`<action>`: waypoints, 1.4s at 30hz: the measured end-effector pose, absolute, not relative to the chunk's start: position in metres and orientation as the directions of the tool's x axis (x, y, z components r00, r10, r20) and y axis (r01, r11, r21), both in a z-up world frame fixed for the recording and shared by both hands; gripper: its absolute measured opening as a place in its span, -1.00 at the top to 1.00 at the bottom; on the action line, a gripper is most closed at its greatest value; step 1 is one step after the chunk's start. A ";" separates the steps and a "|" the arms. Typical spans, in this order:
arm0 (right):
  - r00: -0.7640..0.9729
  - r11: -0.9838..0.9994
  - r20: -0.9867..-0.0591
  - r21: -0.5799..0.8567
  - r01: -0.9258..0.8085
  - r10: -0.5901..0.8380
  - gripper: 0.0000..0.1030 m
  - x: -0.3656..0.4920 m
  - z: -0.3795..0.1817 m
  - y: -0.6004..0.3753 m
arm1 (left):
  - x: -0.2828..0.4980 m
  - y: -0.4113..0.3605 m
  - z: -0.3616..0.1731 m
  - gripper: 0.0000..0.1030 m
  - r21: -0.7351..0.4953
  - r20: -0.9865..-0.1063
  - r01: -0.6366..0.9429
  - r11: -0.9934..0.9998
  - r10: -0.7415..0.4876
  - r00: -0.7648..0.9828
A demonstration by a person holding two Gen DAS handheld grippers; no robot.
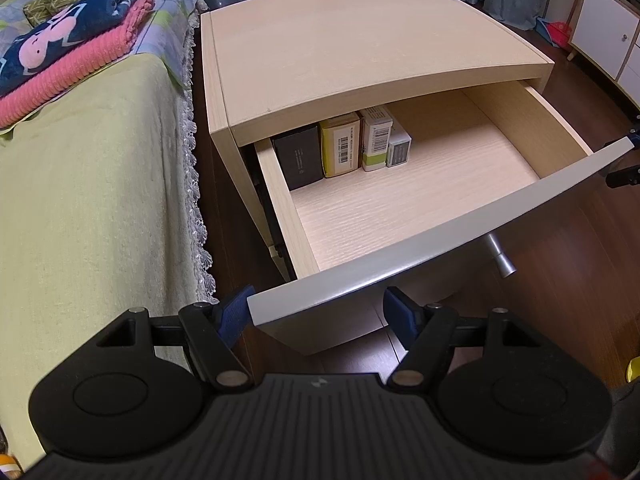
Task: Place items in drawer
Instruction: 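Push the drawer front with both grippers to slide the drawer in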
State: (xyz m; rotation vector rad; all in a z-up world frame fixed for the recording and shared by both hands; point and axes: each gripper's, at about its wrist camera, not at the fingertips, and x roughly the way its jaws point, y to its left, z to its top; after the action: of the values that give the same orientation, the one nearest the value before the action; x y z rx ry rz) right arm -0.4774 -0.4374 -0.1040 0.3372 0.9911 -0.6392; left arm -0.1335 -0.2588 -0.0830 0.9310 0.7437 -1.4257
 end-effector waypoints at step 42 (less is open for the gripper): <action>0.380 0.767 -0.852 -0.037 0.641 -0.360 0.23 -0.466 -0.107 -0.472 | -0.127 -0.285 -0.081 -0.39 0.099 -0.871 0.992 -0.077 -0.489 0.049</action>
State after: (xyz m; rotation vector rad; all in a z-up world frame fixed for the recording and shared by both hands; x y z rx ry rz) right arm -0.4657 -0.4718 -0.1065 0.3228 0.9908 -0.6528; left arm -0.1268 -0.2846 -0.0812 0.9296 0.7254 -1.4226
